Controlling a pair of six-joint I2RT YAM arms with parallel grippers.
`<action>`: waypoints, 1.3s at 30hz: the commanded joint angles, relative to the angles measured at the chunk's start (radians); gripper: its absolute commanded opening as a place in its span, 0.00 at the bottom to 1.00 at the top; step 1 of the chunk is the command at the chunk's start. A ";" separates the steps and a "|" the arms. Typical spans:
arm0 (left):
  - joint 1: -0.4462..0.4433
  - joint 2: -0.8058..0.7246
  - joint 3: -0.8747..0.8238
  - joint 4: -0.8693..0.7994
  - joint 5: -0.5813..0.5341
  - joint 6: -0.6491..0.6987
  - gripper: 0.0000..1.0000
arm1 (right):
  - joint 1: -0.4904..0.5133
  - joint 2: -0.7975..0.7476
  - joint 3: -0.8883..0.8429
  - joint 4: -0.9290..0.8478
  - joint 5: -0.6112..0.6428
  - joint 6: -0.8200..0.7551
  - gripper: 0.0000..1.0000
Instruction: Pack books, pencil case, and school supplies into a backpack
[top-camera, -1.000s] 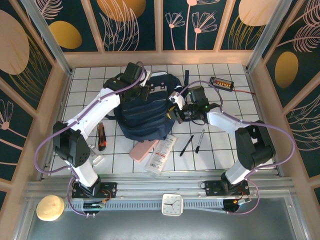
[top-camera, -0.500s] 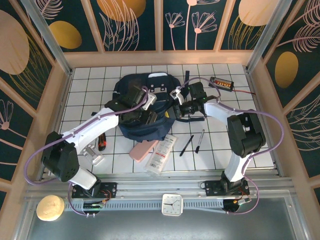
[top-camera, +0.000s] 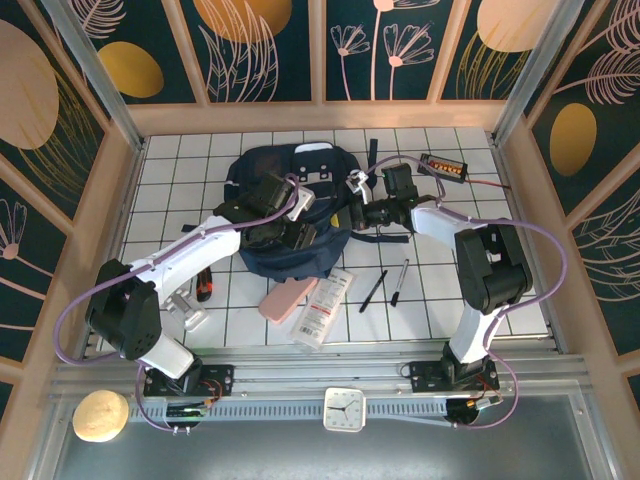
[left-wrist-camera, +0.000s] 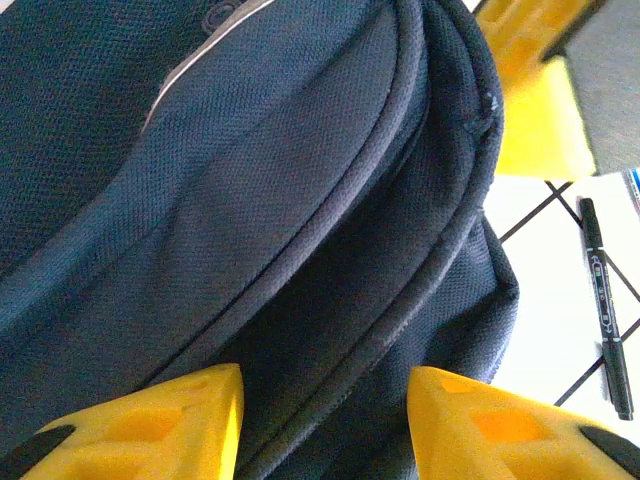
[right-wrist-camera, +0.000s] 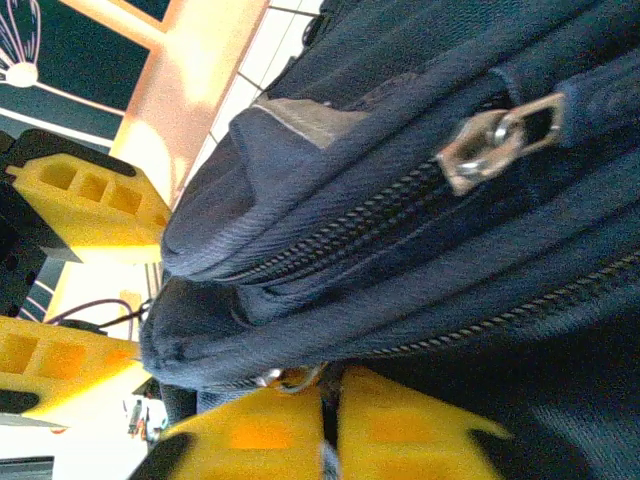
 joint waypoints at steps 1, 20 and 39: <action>0.000 0.014 -0.009 0.000 -0.008 -0.007 0.46 | -0.008 0.010 0.005 0.061 -0.003 0.019 0.00; 0.000 0.204 0.219 -0.002 -0.088 0.170 0.58 | 0.012 -0.027 0.241 -0.455 0.217 -0.276 0.00; -0.005 0.408 0.448 -0.040 0.007 0.049 0.00 | -0.031 -0.121 0.038 -0.225 0.203 -0.079 0.00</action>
